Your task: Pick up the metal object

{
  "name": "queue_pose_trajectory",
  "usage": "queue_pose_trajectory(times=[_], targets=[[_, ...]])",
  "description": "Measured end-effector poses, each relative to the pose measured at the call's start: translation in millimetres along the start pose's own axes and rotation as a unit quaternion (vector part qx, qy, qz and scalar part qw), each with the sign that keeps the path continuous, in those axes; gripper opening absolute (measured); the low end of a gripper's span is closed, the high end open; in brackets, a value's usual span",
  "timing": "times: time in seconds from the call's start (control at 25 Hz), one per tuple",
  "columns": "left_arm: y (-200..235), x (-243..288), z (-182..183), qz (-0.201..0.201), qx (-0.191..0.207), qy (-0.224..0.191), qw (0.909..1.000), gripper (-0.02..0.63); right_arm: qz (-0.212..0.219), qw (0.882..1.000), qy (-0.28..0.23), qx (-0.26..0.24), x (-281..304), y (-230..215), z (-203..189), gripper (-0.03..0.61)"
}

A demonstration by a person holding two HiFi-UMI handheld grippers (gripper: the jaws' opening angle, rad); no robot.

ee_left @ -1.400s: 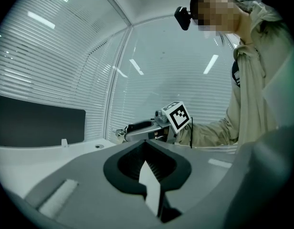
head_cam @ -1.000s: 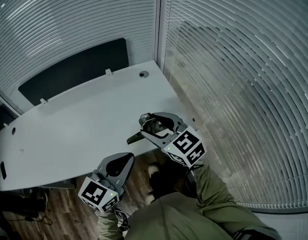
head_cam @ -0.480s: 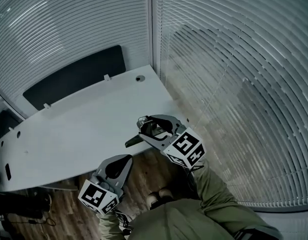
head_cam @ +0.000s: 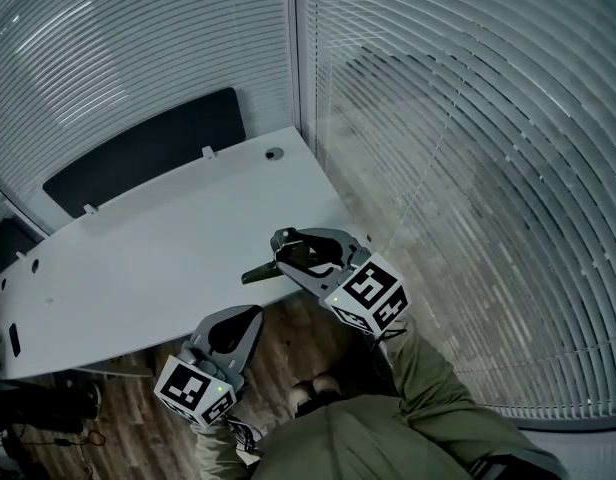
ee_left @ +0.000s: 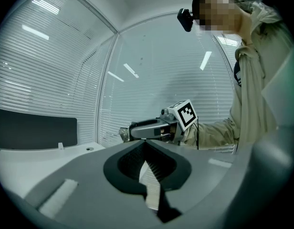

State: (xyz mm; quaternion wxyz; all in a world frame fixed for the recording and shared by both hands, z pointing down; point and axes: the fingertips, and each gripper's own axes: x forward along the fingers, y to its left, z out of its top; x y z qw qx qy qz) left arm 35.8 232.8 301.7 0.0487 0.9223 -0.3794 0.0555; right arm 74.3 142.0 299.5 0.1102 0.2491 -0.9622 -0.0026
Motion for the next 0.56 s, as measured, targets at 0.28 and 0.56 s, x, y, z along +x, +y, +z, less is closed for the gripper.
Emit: queue_pose_trajectory(times=[0.28,0.56], targets=[[6.2,4.9,3.5,-0.001,0.007,0.005,1.0,0.006,-0.02,1.0,0.0,0.005,16.1,-15.4,-2.1,0.02],[21.0,3.3,3.0,0.008,0.005,0.004,0.9999,0.006,-0.017,1.0,-0.005,0.001,28.2,-17.0,0.1,0.02]])
